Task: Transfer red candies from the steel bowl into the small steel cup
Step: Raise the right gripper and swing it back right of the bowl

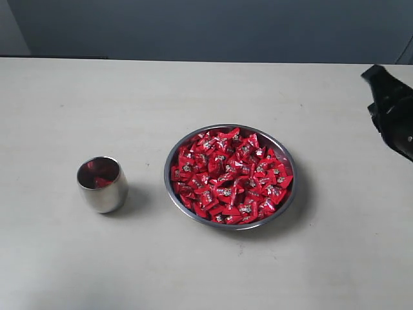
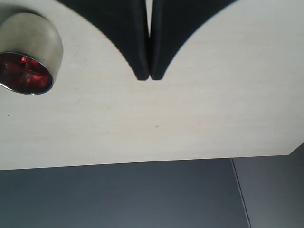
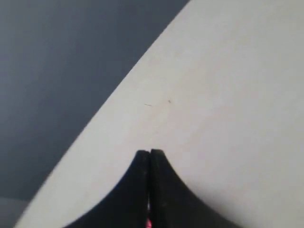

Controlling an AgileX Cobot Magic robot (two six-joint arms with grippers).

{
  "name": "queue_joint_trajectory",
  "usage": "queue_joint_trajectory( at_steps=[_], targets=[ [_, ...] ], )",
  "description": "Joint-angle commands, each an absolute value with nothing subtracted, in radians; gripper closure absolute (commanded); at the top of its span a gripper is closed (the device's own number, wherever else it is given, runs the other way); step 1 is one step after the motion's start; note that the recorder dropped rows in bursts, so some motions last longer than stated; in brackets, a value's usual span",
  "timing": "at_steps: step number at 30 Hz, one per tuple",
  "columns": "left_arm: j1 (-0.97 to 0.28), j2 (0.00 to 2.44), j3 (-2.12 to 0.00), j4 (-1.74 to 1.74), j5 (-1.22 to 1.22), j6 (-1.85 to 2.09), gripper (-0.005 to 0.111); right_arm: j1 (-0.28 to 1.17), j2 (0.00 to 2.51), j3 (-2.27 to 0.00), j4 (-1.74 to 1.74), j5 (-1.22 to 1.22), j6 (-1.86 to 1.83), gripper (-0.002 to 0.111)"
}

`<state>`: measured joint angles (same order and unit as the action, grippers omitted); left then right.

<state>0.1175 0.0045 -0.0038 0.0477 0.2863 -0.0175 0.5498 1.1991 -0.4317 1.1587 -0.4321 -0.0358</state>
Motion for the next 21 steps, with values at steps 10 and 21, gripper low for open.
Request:
queue_joint_trajectory(
  at_steps=[10,21],
  targets=[
    [0.118,0.000,0.000,0.045,0.284,-0.019,0.106,0.547,1.190,-0.457,-0.084,-0.683,-0.054,0.109],
    [0.118,0.000,0.000,0.045,0.284,-0.019,0.106,0.541,1.313,-0.683,-0.533,0.155,0.000,0.109]
  ],
)
